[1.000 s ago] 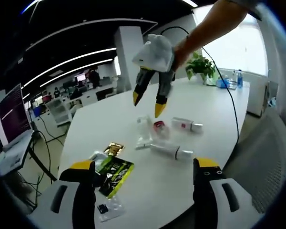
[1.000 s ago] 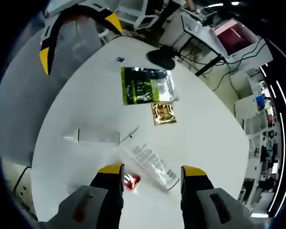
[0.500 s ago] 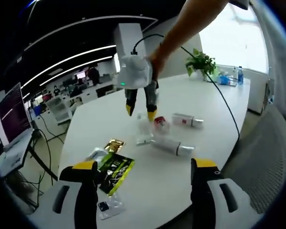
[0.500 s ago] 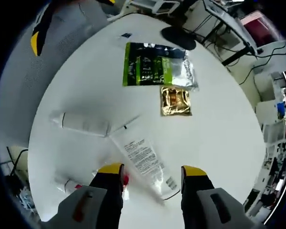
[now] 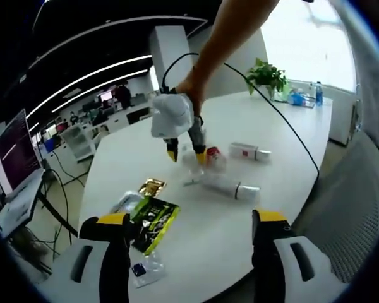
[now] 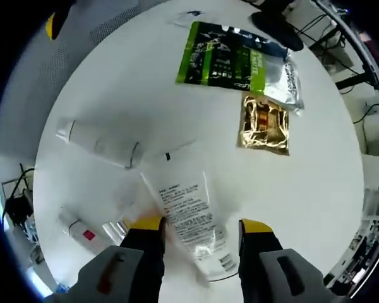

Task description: Arrange the skincare products in the storage area until every visible bottle or jar stands upright without overlapping.

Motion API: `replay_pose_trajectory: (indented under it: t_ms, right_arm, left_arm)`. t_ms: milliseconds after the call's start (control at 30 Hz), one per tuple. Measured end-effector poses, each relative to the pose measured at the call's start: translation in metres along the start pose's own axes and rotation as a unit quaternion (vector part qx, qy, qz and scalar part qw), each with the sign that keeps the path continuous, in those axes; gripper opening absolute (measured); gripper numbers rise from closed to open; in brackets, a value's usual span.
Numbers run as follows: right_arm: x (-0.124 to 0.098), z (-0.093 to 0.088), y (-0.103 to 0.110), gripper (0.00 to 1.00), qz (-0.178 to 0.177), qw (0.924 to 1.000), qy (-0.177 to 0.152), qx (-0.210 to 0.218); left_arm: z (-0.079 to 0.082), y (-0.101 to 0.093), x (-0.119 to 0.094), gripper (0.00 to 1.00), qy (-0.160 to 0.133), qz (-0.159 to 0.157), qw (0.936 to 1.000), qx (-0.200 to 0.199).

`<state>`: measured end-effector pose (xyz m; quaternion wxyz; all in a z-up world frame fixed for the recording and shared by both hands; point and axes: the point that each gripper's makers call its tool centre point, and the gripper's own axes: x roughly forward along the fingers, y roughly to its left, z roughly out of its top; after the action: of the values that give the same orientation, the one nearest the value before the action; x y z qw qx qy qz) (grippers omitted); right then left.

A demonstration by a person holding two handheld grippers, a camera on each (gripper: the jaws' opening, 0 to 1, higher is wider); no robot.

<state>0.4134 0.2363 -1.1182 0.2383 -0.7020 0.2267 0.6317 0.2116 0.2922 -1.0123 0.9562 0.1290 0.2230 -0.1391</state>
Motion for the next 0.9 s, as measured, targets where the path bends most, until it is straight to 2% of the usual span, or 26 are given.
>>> replay_pose_trajectory:
  t_ms: [100, 133, 233, 267, 333, 433, 467, 500, 567, 733, 900]
  right_arm:
    - [0.003, 0.001, 0.001, 0.44, 0.011, 0.9999, -0.001, -0.006]
    - [0.004, 0.002, 0.003, 0.42, 0.025, 0.9996, -0.001, -0.015]
    - [0.004, 0.002, 0.001, 0.42, 0.026, 0.9993, -0.001, -0.029]
    - [0.005, 0.003, 0.004, 0.41, 0.037, 0.9985, -0.003, -0.039]
    - [0.004, 0.002, 0.002, 0.40, 0.033, 0.9988, 0.003, -0.035]
    - [0.004, -0.001, -0.002, 0.31, 0.029, 0.9986, 0.003, -0.043]
    - [0.005, -0.001, -0.005, 0.29, 0.027, 0.9995, -0.003, -0.019]
    - [0.006, -0.001, -0.005, 0.28, 0.030, 0.9989, -0.003, -0.036]
    - [0.005, 0.000, -0.005, 0.26, 0.031, 0.9987, -0.005, -0.039]
    - [0.003, 0.001, -0.008, 0.23, 0.030, 0.9992, -0.015, -0.019]
    - [-0.012, 0.002, -0.021, 0.22, -0.003, 0.9979, -0.055, 0.035]
  left_arm:
    - [0.002, 0.003, -0.001, 0.74, -0.005, 0.005, 1.0000, 0.000]
    - [0.002, 0.003, -0.001, 0.73, -0.006, 0.005, 1.0000, -0.001]
    - [0.002, 0.002, -0.001, 0.73, -0.004, 0.004, 1.0000, 0.000]
    - [0.002, 0.002, -0.001, 0.72, -0.004, 0.004, 1.0000, 0.000]
    - [0.002, 0.002, -0.001, 0.72, -0.003, 0.005, 1.0000, -0.001]
    - [0.001, 0.003, -0.001, 0.72, -0.003, 0.007, 1.0000, -0.001]
    - [0.002, 0.003, -0.001, 0.71, -0.004, 0.008, 1.0000, 0.000]
    - [0.002, 0.004, -0.002, 0.71, -0.004, 0.009, 1.0000, -0.002]
    - [0.002, 0.003, -0.002, 0.70, -0.004, 0.008, 1.0000, -0.002]
    - [0.001, 0.005, -0.002, 0.71, -0.003, 0.012, 0.9999, 0.000]
    - [0.002, 0.005, -0.003, 0.71, -0.005, 0.014, 0.9999, 0.002]
